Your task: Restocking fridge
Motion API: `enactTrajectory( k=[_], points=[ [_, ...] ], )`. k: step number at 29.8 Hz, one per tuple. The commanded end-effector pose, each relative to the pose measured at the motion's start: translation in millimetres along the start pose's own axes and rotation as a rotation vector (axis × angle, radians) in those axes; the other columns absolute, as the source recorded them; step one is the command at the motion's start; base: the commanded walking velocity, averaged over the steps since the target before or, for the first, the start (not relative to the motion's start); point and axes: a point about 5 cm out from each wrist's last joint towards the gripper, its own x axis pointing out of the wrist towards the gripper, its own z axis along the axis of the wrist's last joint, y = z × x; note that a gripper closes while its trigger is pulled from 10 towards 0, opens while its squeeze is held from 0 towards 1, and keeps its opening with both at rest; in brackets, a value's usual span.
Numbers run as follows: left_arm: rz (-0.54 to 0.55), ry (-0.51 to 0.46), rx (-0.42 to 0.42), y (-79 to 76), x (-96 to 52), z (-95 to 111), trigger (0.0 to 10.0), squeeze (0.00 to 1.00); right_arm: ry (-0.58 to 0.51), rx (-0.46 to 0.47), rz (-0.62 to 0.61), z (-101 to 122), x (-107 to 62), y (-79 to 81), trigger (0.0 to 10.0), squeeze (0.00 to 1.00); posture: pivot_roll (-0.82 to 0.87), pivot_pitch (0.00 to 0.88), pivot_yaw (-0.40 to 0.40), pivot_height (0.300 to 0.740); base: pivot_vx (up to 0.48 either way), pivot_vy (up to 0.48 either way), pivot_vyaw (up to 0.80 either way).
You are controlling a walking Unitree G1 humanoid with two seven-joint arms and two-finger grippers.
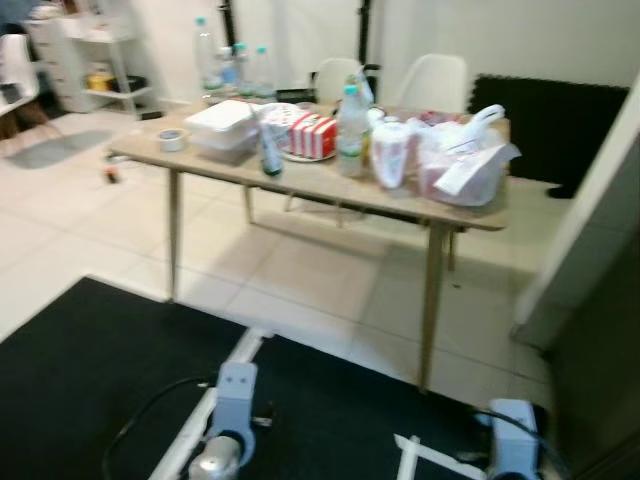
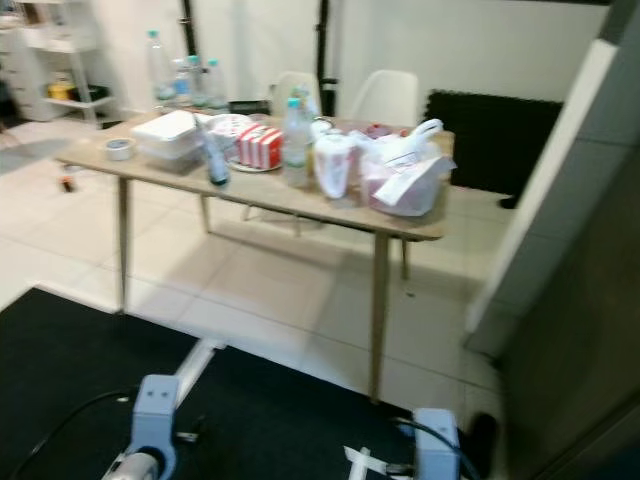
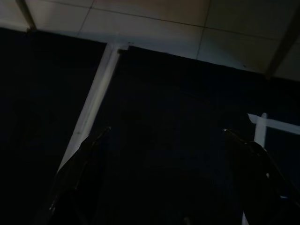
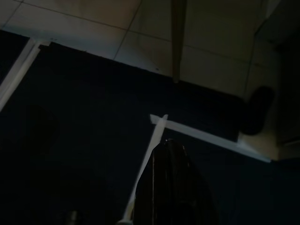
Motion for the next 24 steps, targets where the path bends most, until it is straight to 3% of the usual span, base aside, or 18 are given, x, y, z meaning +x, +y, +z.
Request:
enactTrajectory(
  k=[1, 6, 24],
  points=[
    [0.007, 0.017, -0.005, 1.6, -1.5, -4.6, 10.0, 0.00, 0.001, -0.006, -0.018, 0.7, -0.5, -6.9, 10.0, 0.00, -0.04, 0.030, 0.049, 0.740, 0.244, 0.000, -0.59],
    [0.007, 0.017, -0.006, 1.8, -1.6, -4.7, 10.0, 0.00, 0.001, -0.006, -0.016, 0.9, -0.4, -6.8, 10.0, 0.00, -0.04, 0.030, 0.049, 0.740, 0.241, 0.000, -0.59],
    [0.003, 0.017, -0.002, 1.6, -2.4, -6.2, 10.0, 0.00, 0.001, -0.006, -0.011, 0.1, -0.6, -5.8, 10.0, 0.00, -0.04, 0.012, 0.048, 0.740, 0.000, 0.000, -0.58]
  ],
)
